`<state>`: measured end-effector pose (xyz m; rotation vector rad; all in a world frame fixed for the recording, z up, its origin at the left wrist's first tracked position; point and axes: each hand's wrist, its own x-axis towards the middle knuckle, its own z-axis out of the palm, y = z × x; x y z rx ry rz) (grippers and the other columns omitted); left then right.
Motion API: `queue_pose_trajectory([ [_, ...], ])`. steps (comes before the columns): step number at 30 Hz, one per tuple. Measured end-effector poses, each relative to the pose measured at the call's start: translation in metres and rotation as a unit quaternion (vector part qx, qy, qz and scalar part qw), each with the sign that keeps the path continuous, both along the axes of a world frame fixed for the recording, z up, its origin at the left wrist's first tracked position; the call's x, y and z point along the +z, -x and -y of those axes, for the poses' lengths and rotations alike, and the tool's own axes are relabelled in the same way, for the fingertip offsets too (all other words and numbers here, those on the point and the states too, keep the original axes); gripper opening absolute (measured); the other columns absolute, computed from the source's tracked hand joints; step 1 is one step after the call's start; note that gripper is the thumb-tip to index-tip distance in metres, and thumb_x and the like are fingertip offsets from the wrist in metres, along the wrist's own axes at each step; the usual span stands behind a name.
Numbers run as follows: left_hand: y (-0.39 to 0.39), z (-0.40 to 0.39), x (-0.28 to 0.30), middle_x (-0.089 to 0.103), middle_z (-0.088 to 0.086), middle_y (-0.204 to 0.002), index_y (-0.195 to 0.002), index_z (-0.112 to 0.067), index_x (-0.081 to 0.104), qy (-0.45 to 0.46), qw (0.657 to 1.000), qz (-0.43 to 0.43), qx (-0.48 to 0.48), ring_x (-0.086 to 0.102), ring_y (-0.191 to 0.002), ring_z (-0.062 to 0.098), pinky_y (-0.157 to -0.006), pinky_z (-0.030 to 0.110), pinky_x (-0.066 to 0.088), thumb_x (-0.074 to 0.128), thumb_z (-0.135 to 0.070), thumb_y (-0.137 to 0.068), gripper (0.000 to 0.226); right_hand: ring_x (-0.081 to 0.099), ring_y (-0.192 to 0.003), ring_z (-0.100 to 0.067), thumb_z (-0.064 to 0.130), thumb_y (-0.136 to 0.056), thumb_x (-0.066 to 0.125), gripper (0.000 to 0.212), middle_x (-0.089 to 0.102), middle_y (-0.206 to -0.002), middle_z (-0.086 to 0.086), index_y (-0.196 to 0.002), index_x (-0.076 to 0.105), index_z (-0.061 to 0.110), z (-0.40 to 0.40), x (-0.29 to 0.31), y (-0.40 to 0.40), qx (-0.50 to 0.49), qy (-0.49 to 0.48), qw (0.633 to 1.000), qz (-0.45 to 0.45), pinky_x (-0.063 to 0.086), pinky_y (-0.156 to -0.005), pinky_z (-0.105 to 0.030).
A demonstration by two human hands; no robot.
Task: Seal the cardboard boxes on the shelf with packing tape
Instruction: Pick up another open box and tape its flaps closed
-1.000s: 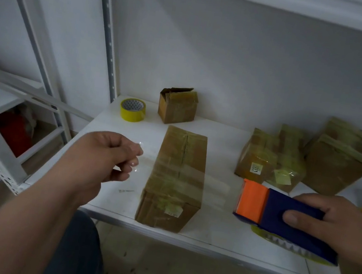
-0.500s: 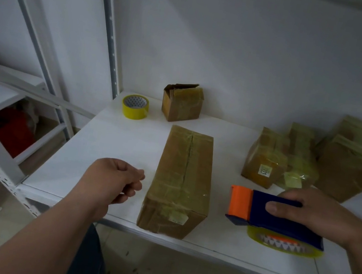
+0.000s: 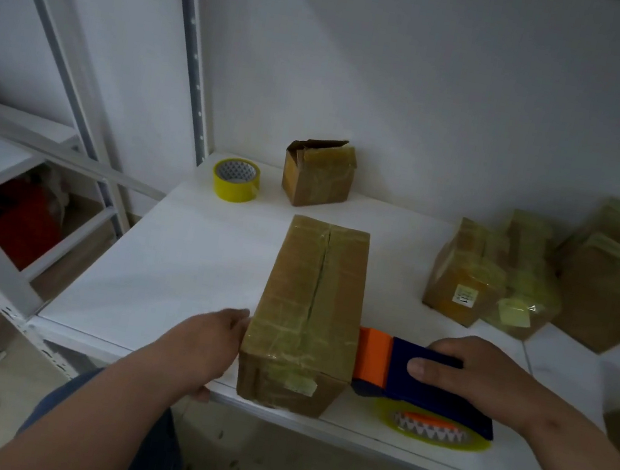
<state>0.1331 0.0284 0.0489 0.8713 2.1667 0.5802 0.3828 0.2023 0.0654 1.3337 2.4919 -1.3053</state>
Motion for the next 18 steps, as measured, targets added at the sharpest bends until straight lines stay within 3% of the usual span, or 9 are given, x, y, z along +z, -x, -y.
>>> queue_pose_trajectory([
  [2,0.006,-0.001,-0.010,0.050,0.004,-0.136,-0.149,-0.032,0.033,-0.037,0.997,-0.069,-0.001,0.058,-0.112,0.025,-0.091,0.042,0.054,0.038,-0.020,-0.102,0.049,0.069,-0.066,-0.007,0.075,-0.063,0.062,0.058,0.073,-0.073,0.006,-0.081,0.072,0.020,0.001,0.001,-0.001,0.008,-0.003,1.000,-0.001,0.049,-0.060,-0.019],
  [4,0.011,-0.002,-0.008,0.047,0.005,-0.141,-0.151,-0.032,0.030,-0.188,0.973,-0.118,0.057,0.053,-0.119,0.024,-0.102,0.039,0.043,0.040,-0.027,-0.102,0.050,0.069,-0.067,-0.008,0.073,-0.066,0.062,0.056,0.073,-0.074,0.003,-0.082,0.072,0.020,-0.001,0.001,-0.001,0.017,-0.015,1.000,0.003,0.050,-0.060,-0.019],
  [6,0.008,-0.005,0.002,0.035,-0.008,-0.150,-0.153,-0.033,0.024,-0.278,0.945,-0.170,-0.011,0.032,-0.138,0.017,-0.114,0.035,0.026,0.034,-0.047,-0.099,0.056,0.068,-0.067,-0.007,0.069,-0.068,0.058,0.051,0.072,-0.075,0.002,-0.081,0.072,0.021,-0.002,0.004,0.000,0.027,-0.033,0.999,0.014,0.048,-0.060,-0.019],
  [8,-0.003,-0.009,0.009,0.012,-0.016,-0.157,-0.155,-0.035,0.010,-0.216,0.935,-0.233,-0.156,0.004,-0.148,0.012,-0.120,0.035,0.010,0.011,-0.077,-0.086,0.080,0.067,-0.065,-0.003,0.070,-0.068,0.055,0.050,0.072,-0.075,0.004,-0.082,0.071,0.024,-0.003,0.008,0.004,0.038,-0.044,0.998,0.029,0.047,-0.057,-0.016],
  [10,-0.015,-0.011,0.006,-0.011,-0.014,-0.161,-0.154,-0.034,-0.003,-0.124,0.915,-0.293,-0.246,-0.018,-0.147,0.012,-0.123,0.041,0.005,-0.006,-0.090,-0.066,0.104,0.065,-0.063,-0.002,0.072,-0.066,0.053,0.053,0.071,-0.074,0.004,-0.082,0.070,0.024,-0.005,0.014,0.008,0.051,-0.046,0.997,0.043,0.045,-0.057,-0.016],
  [15,-0.024,-0.014,0.001,-0.021,-0.013,-0.159,-0.154,-0.027,-0.011,-0.089,0.919,-0.299,-0.242,-0.031,-0.143,0.011,-0.120,0.032,-0.008,0.008,-0.084,-0.071,0.102,0.061,-0.063,-0.009,0.071,-0.065,0.054,0.066,0.066,-0.073,-0.001,-0.083,0.070,0.010,-0.014,0.017,0.013,0.060,-0.021,0.996,0.065,0.043,-0.060,-0.021],
  [18,-0.024,-0.017,0.002,-0.020,-0.012,-0.160,-0.154,-0.027,-0.011,-0.082,0.916,-0.308,-0.244,-0.031,-0.143,0.012,-0.117,0.029,-0.011,0.009,-0.084,-0.071,0.103,0.056,-0.055,-0.009,0.067,-0.062,0.059,0.061,0.060,-0.065,-0.002,-0.070,0.066,0.007,-0.016,0.015,0.016,0.031,0.017,0.998,0.061,0.040,-0.058,-0.023],
])
